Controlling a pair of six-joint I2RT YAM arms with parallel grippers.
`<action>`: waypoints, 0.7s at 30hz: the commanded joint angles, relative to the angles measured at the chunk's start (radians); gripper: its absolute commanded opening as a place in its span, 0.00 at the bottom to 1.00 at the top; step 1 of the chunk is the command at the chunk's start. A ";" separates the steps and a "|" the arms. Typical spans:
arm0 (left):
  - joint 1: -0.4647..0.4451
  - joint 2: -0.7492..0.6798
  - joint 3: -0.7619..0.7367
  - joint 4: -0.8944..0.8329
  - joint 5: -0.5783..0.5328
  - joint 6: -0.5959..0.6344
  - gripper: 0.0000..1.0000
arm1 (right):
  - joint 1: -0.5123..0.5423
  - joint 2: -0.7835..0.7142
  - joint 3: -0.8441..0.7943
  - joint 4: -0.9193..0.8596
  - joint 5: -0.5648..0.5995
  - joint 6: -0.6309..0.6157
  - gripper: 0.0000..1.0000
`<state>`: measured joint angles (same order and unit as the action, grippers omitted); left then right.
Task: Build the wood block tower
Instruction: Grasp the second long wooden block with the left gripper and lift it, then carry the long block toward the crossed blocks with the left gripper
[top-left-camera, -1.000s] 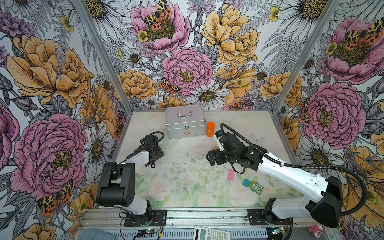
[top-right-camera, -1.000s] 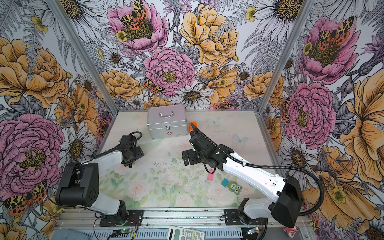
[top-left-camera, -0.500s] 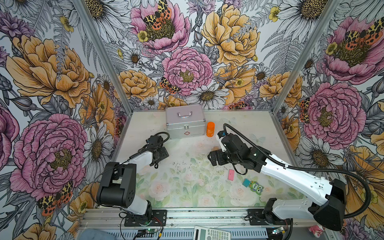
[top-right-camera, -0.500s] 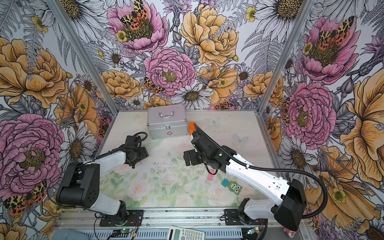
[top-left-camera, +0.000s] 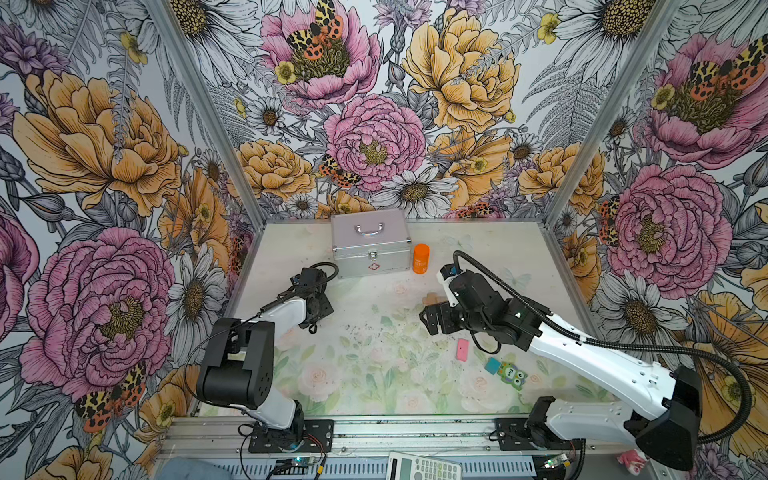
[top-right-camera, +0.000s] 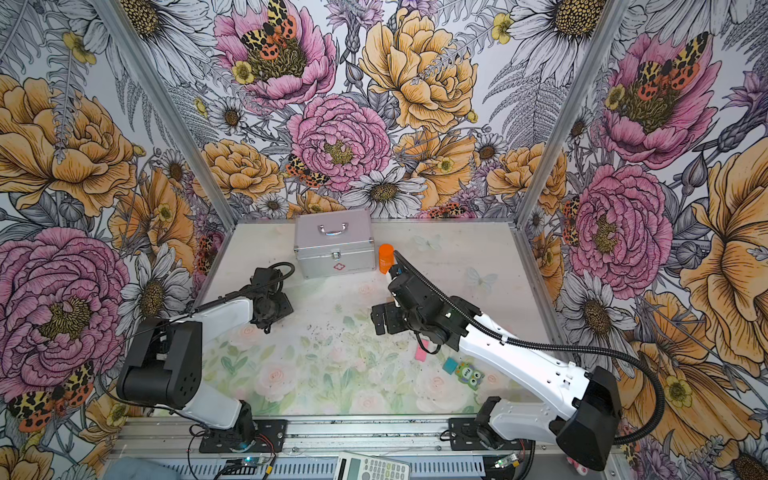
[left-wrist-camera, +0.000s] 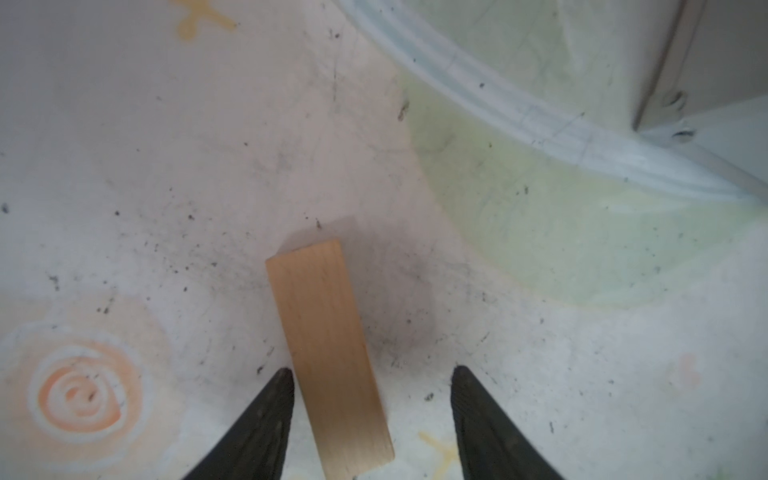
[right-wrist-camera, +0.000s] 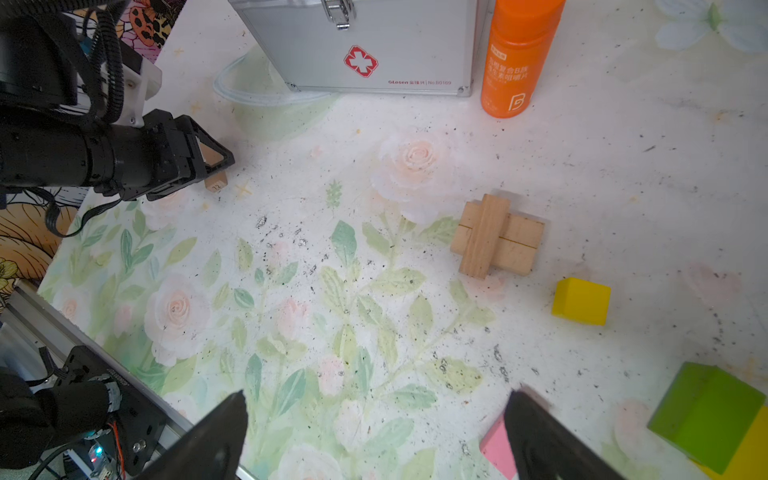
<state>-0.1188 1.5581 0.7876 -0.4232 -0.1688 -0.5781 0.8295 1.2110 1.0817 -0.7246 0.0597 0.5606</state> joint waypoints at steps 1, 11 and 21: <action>0.017 -0.004 0.001 -0.019 -0.033 -0.008 0.58 | -0.007 -0.020 -0.008 -0.004 0.028 -0.001 0.99; 0.045 0.016 0.003 -0.023 -0.031 -0.002 0.45 | -0.015 -0.015 -0.028 -0.003 0.036 -0.010 0.99; 0.018 0.006 0.008 -0.030 -0.011 -0.002 0.22 | -0.021 -0.024 -0.042 -0.002 0.042 -0.010 0.99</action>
<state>-0.0864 1.5669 0.7876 -0.4450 -0.1757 -0.5766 0.8165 1.2079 1.0477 -0.7246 0.0795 0.5594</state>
